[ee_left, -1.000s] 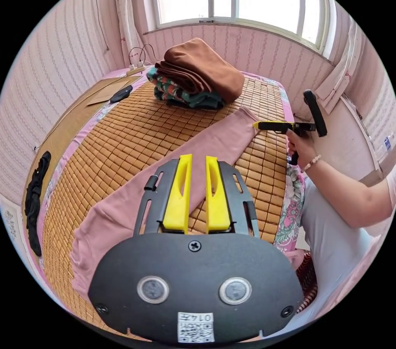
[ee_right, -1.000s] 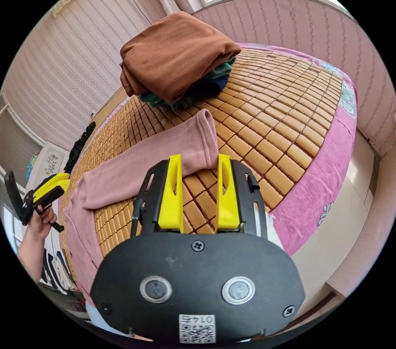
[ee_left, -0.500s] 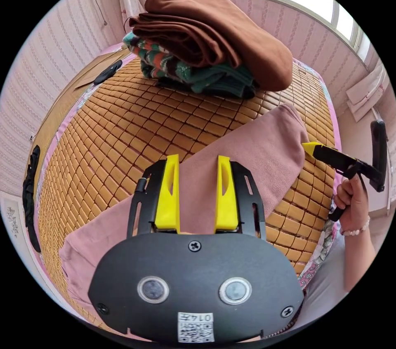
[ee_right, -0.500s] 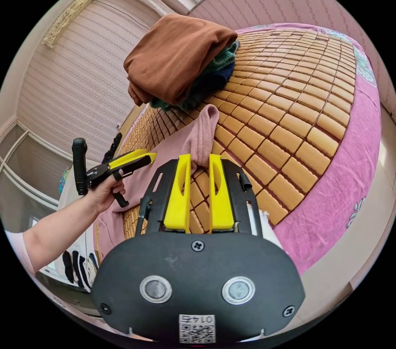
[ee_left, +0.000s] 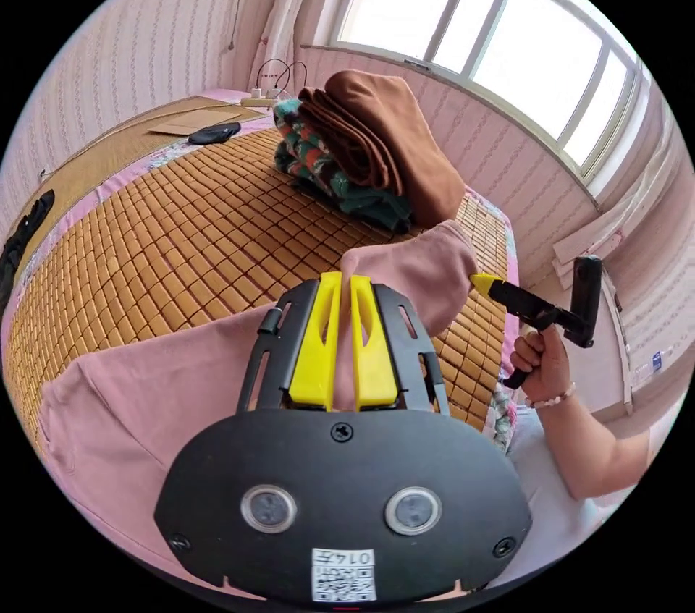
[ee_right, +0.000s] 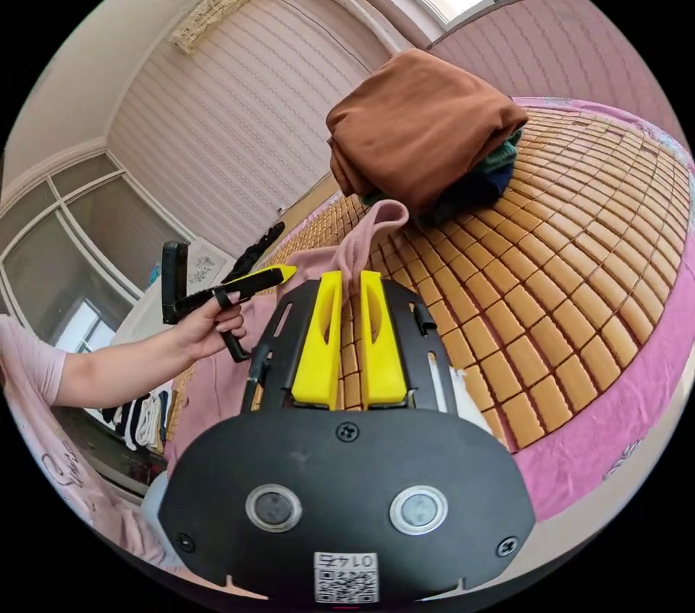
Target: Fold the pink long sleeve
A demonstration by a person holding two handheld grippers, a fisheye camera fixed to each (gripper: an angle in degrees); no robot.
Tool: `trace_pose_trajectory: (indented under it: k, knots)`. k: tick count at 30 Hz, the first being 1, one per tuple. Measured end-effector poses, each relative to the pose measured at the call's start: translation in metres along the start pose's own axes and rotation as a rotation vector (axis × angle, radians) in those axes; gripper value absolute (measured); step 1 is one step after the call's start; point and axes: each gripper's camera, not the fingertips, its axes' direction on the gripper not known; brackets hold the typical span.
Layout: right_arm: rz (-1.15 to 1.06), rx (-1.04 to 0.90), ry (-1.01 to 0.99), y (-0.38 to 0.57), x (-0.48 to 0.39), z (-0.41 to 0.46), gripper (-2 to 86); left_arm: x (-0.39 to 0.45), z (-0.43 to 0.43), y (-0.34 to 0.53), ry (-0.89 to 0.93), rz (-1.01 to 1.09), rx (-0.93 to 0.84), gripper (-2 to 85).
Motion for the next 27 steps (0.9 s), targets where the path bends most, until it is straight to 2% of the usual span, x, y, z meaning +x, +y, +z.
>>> trace_pose_trajectory:
  k: [4, 7, 9, 10, 12, 13, 18, 23, 27]
  knots:
    - [-0.244, -0.001, -0.001, -0.004, -0.065, 0.005, 3.4, -0.03, -0.097, 0.045, -0.029, -0.022, 0.153, -0.3]
    - [-0.398, -0.002, -0.293, -0.012, -0.133, 0.006, 3.0, -0.052, -0.17, 0.094, -0.105, -0.035, 0.214, -0.3]
    - [-0.534, -0.037, -0.546, -0.011, -0.197, 0.004, 2.7, -0.066, -0.209, 0.13, -0.108, -0.085, 0.237, -0.2]
    - [-0.564, -0.051, -0.61, -0.009, -0.213, 0.004, 2.6, -0.075, -0.232, 0.157, -0.095, -0.132, 0.255, -0.2]
    - [-0.65, -0.158, -0.812, 0.005, -0.27, 0.016, 2.5, -0.084, -0.259, 0.199, -0.099, -0.191, 0.278, -0.1]
    - [-0.669, -0.203, -0.84, 0.011, -0.283, 0.022, 2.5, -0.088, -0.271, 0.225, -0.122, -0.223, 0.28, 0.0]
    - [-0.757, -0.508, -0.857, 0.076, -0.369, 0.069, 2.5, -0.108, -0.287, 0.312, -0.175, -0.37, 0.248, 1.3]
    - [-0.829, -0.678, -0.75, 0.114, -0.41, 0.09, 3.1, -0.135, -0.299, 0.372, -0.226, -0.506, 0.149, 3.6]
    - [-0.993, -0.855, -0.762, 0.149, -0.447, 0.093, 5.0, -0.144, -0.332, 0.411, -0.273, -0.585, 0.179, 1.5]
